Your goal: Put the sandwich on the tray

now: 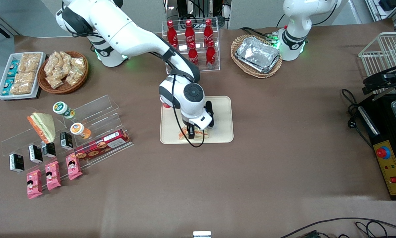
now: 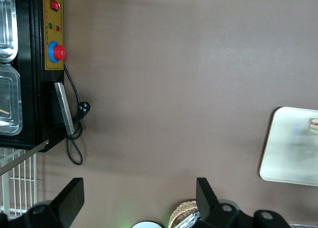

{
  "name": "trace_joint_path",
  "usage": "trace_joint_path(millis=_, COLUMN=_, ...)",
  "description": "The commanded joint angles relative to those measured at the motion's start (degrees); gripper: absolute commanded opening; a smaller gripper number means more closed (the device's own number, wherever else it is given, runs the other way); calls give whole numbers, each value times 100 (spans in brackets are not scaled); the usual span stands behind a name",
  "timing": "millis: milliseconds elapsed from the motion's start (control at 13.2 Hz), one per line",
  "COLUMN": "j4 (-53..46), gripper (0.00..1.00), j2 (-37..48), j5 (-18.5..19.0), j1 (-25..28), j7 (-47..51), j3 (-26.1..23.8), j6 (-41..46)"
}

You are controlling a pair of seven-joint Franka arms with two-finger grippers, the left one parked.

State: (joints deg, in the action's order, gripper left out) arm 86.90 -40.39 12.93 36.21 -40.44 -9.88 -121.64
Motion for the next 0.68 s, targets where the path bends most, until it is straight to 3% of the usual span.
trace_joint_path(millis=0, j4=-103, gripper=100, j2=477, j5=-554, j1=-44, j7=202, j3=73, j6=666)
trace_joint_path(millis=227, j4=-130, gripper=100, j2=1110, j5=-633, j1=-262, j7=238, j3=346, j6=1124)
trace_joint_path(millis=606, j4=-130, gripper=100, j2=2164, j5=-1581, j1=-1790, j7=308, j3=346, j6=1791)
